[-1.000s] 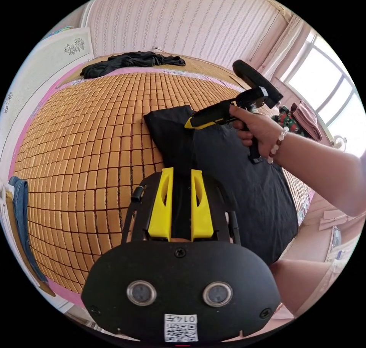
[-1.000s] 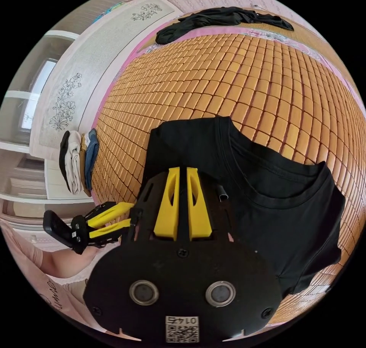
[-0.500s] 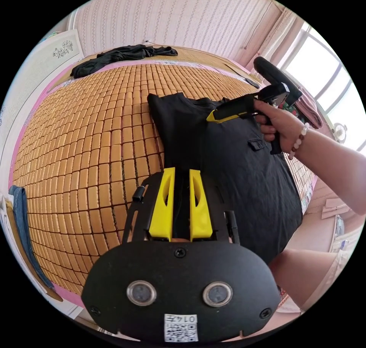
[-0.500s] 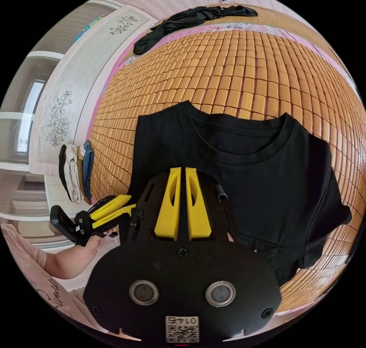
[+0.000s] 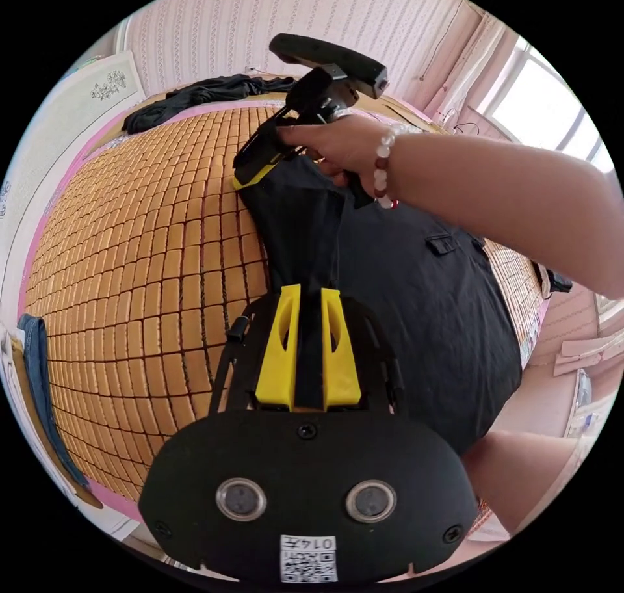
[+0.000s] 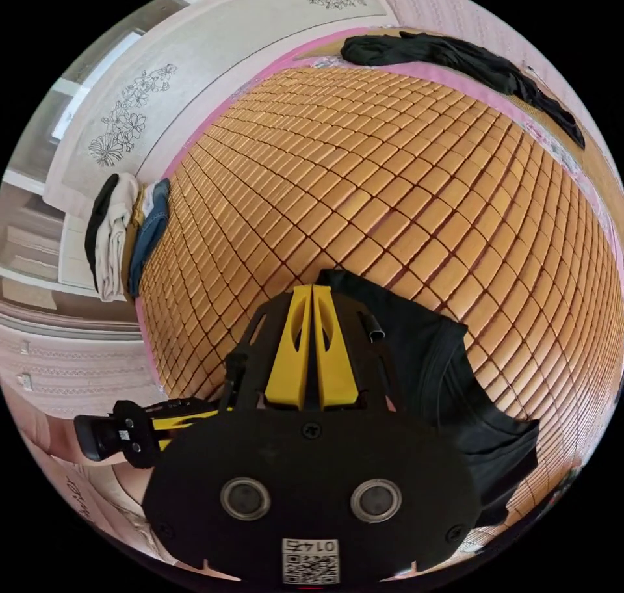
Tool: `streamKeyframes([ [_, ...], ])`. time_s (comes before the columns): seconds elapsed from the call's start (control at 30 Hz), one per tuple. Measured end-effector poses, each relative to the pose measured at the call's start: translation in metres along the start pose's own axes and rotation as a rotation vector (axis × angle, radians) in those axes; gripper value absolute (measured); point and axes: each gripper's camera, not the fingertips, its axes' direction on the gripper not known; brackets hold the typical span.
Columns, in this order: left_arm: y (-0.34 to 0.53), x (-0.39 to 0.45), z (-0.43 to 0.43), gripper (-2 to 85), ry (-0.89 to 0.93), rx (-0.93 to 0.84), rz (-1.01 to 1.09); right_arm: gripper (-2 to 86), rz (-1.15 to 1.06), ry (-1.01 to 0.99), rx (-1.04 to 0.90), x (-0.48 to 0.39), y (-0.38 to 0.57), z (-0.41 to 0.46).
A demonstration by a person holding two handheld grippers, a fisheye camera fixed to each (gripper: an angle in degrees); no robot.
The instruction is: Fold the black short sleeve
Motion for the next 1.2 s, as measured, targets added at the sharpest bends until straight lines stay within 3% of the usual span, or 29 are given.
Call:
streamKeyframes([
  [0.07,0.009,-0.003,0.005,5.4,-0.002,-0.003,0.013,-0.9,0.05,-0.054,0.009,0.009,0.003,-0.025],
  [0.2,0.028,-0.006,-0.018,4.9,-0.002,0.03,0.046,-0.8,0.111,-0.068,0.229,0.017,0.07,-0.114],
  [0.33,0.035,0.0,-0.031,4.9,0.078,0.054,0.096,0.2,0.394,-0.025,0.358,0.062,0.217,-0.191],
  [0.57,-0.026,0.076,0.048,5.0,0.226,0.046,0.292,5.7,0.883,0.156,0.326,0.128,0.44,-0.272],
  [0.83,-0.125,0.244,0.19,5.1,0.315,-0.027,0.51,6.2,0.926,0.065,0.433,0.167,0.476,-0.307],
  [1.0,-0.15,0.346,0.281,7.2,0.258,-0.086,0.664,3.0,0.914,0.02,0.368,0.181,0.465,-0.304],
  [1.2,-0.128,0.349,0.35,-0.5,0.181,-0.193,0.639,0.2,0.861,-0.038,0.404,0.169,0.479,-0.327],
])
